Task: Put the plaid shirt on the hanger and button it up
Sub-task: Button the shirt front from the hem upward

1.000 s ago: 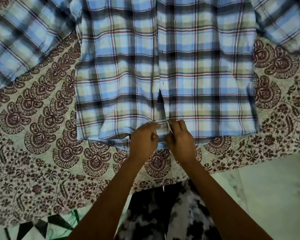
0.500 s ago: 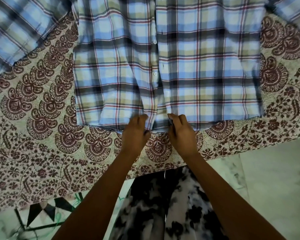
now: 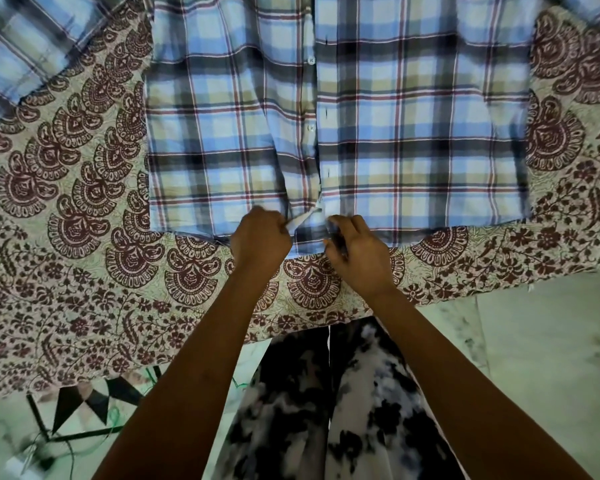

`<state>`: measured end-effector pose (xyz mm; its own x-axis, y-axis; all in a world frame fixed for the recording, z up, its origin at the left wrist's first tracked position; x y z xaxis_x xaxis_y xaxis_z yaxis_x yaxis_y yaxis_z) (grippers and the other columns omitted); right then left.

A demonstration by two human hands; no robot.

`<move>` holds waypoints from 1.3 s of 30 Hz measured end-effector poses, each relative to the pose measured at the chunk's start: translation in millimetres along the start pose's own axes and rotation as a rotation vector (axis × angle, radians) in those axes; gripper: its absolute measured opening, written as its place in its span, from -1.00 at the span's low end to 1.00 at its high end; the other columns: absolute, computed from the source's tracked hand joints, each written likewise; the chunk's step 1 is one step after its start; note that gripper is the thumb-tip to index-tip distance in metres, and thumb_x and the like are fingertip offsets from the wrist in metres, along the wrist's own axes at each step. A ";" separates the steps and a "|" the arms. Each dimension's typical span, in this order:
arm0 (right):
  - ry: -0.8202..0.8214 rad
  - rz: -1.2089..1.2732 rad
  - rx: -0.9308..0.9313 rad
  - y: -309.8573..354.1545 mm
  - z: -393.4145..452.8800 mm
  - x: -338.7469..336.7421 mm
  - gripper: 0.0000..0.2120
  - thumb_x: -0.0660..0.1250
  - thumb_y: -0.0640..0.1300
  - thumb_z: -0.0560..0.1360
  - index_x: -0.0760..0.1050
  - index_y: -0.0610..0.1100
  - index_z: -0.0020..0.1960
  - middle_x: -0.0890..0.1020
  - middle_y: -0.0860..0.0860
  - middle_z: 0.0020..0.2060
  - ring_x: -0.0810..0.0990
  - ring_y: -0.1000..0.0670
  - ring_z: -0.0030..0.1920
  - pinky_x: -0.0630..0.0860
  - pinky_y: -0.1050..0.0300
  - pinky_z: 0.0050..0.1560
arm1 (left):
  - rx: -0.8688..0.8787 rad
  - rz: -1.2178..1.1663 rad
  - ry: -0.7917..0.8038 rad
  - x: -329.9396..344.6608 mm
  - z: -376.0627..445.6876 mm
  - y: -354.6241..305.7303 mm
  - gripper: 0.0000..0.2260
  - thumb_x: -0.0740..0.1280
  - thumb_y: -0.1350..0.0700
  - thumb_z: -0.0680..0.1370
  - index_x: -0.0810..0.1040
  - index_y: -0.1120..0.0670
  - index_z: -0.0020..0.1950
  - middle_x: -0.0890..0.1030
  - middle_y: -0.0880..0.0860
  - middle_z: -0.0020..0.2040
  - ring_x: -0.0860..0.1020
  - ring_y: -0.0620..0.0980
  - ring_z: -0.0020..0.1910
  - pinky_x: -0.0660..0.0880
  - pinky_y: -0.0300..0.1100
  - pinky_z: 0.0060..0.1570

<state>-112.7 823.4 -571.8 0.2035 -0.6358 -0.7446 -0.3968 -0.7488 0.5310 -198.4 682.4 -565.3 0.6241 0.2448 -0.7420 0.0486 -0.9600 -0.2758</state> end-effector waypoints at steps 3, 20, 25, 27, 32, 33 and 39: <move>-0.027 -0.005 0.030 0.4 2.7 -4.2 -0.67 0.23 -0.04 0.50 0.44 -0.17 0.21 0.53 -0.15 0.07 0.59 -0.19 -0.15 0.40 0.15 -0.29 | 0.084 -0.114 -0.248 -33.6 -6.2 -20.5 -0.79 0.22 0.20 0.52 0.58 0.06 0.07 0.61 0.09 0.06 0.57 0.13 -0.01 0.44 -0.09 -0.11; -0.080 -0.045 0.105 23.8 12.2 -13.2 -0.76 0.24 -0.09 0.53 0.54 -0.19 0.10 0.49 -0.17 0.02 0.56 -0.17 -0.10 0.34 0.17 -0.24 | 0.127 -0.016 -0.143 -8.9 11.7 18.2 -0.75 0.43 0.12 0.41 0.53 0.09 0.06 0.52 0.15 0.09 0.46 0.17 0.14 0.40 0.00 0.02; 0.035 -0.082 0.362 18.2 25.7 14.7 -0.52 0.29 0.20 0.46 0.42 -0.14 0.19 0.40 -0.11 0.17 0.50 -0.11 0.08 0.37 0.12 -0.18 | 0.234 0.107 -0.078 -16.5 12.7 27.4 -0.58 0.48 0.08 0.37 0.46 0.09 0.18 0.45 0.16 0.18 0.41 0.18 0.19 0.41 0.02 0.02; 0.044 -0.130 0.357 21.0 30.5 20.8 -0.50 0.30 0.20 0.45 0.43 -0.16 0.17 0.42 -0.11 0.14 0.49 -0.12 0.08 0.42 0.09 -0.17 | 0.282 0.138 -0.005 -15.0 13.4 26.2 -0.64 0.45 0.12 0.40 0.46 0.13 0.14 0.49 0.17 0.14 0.46 0.16 0.14 0.41 -0.04 -0.06; 0.048 -0.077 0.295 21.0 35.4 23.8 -0.64 0.33 0.16 0.45 0.54 -0.14 0.00 0.44 -0.10 0.10 0.50 -0.10 0.03 0.50 0.09 -0.15 | 0.210 0.086 0.107 -9.9 18.0 32.8 -0.85 0.35 0.11 0.50 0.58 0.17 -0.01 0.61 0.18 0.01 0.55 0.18 0.03 0.42 -0.10 -0.02; 0.045 -0.022 0.290 20.1 34.9 24.1 -0.66 0.34 0.13 0.45 0.55 -0.15 -0.03 0.45 -0.09 0.08 0.51 -0.09 0.01 0.49 0.11 -0.15 | 0.216 0.096 0.107 -9.6 16.9 31.7 -0.84 0.34 0.11 0.51 0.59 0.17 -0.01 0.61 0.18 0.01 0.55 0.18 0.03 0.42 -0.10 -0.02; 0.004 0.203 0.299 5.8 22.6 20.1 -0.79 0.37 -0.06 0.47 0.51 -0.22 -0.15 0.50 -0.14 0.02 0.56 -0.11 -0.12 0.42 0.18 -0.18 | 0.206 0.293 0.075 -25.7 18.4 56.1 -0.84 0.29 0.07 0.54 0.54 0.16 -0.01 0.59 0.16 -0.02 0.54 0.19 0.03 0.45 -0.02 -0.03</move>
<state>-131.1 810.5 -592.9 0.0972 -0.7672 -0.6340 -0.6739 -0.5195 0.5254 -226.1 624.7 -572.9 0.6445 -0.0544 -0.7627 -0.2940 -0.9384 -0.1814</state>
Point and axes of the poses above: each hand's wrist, its own z-axis towards the middle knuckle, its own x-axis out of the palm, y = z × x, the point moved 9 cm from there along z, towards the middle knuckle
